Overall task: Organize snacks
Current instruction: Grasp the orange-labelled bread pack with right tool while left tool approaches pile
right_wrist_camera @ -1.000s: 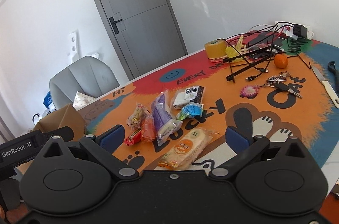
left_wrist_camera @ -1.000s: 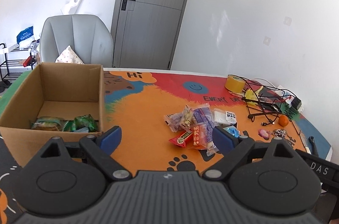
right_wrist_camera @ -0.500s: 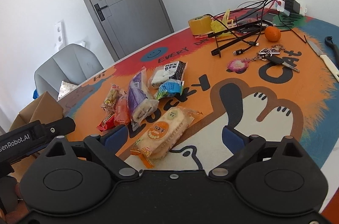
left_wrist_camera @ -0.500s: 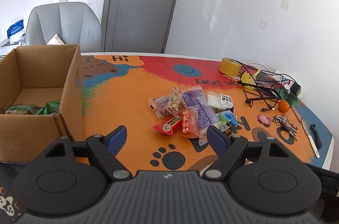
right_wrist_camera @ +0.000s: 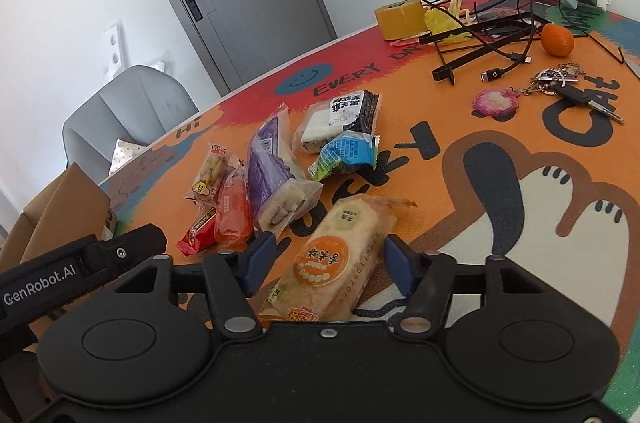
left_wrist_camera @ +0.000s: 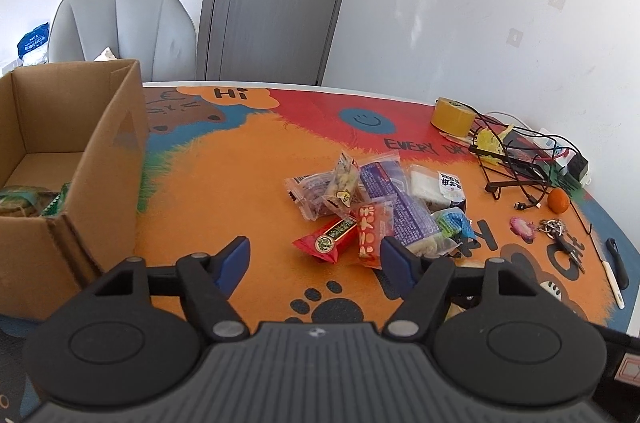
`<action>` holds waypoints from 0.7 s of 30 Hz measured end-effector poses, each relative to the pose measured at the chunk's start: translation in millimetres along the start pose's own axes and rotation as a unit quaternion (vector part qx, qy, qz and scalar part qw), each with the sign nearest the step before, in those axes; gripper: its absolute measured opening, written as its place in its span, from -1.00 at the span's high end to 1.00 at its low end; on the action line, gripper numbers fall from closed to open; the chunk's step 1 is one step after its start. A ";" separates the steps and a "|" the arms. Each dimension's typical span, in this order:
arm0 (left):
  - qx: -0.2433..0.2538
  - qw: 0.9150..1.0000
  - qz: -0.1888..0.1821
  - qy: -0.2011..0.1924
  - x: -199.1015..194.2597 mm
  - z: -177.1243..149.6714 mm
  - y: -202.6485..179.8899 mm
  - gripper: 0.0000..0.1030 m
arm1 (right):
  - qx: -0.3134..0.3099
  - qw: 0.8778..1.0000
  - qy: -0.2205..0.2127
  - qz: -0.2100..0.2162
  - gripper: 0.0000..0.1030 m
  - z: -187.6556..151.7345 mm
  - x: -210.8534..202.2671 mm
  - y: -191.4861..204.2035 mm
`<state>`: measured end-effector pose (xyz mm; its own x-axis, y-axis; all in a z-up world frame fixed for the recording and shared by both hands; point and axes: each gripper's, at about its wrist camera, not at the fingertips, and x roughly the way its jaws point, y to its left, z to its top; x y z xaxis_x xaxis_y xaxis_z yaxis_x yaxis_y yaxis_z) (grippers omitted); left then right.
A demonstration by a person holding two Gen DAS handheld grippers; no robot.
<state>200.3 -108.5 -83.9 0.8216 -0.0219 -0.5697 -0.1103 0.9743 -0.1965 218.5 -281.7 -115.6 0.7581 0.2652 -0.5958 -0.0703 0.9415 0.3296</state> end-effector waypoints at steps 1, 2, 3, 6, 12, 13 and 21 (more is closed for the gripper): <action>0.001 1.000 -0.001 0.002 2.4 0.0 -1.6 -0.31 | -0.004 1.000 0.000 -0.003 0.12 0.3 0.4 -1.1; 0.002 1.000 -0.003 0.004 5.2 -0.2 -3.5 -0.28 | -0.004 1.000 0.000 -0.001 0.14 0.8 0.0 -3.3; 0.003 1.000 -0.004 0.007 8.0 -0.1 -5.6 -0.27 | -0.001 1.000 0.001 0.004 0.15 1.3 -0.6 -5.8; 0.007 1.000 -0.009 0.010 14.6 -1.0 -12.4 -0.22 | 0.001 1.000 -0.002 0.003 0.21 2.8 -2.8 -12.9; 0.017 1.000 -0.015 0.015 25.2 -3.7 -26.6 -0.14 | 0.012 1.000 -0.009 -0.004 0.24 6.5 -6.9 -29.5; 0.019 1.000 -0.016 0.016 26.8 -4.0 -29.1 -0.13 | 0.013 1.000 -0.010 -0.005 0.25 7.0 -7.6 -32.0; 0.024 0.999 -0.027 0.019 38.7 -3.6 -41.9 0.11 | 0.024 0.999 -0.020 -0.010 0.27 11.3 -13.1 -48.1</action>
<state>234.7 -151.0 -100.6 0.8040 -0.0827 -0.5889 -0.0388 0.9809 -0.1906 219.2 -332.9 -115.5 0.7838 0.2367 -0.5741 -0.0235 0.9351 0.3535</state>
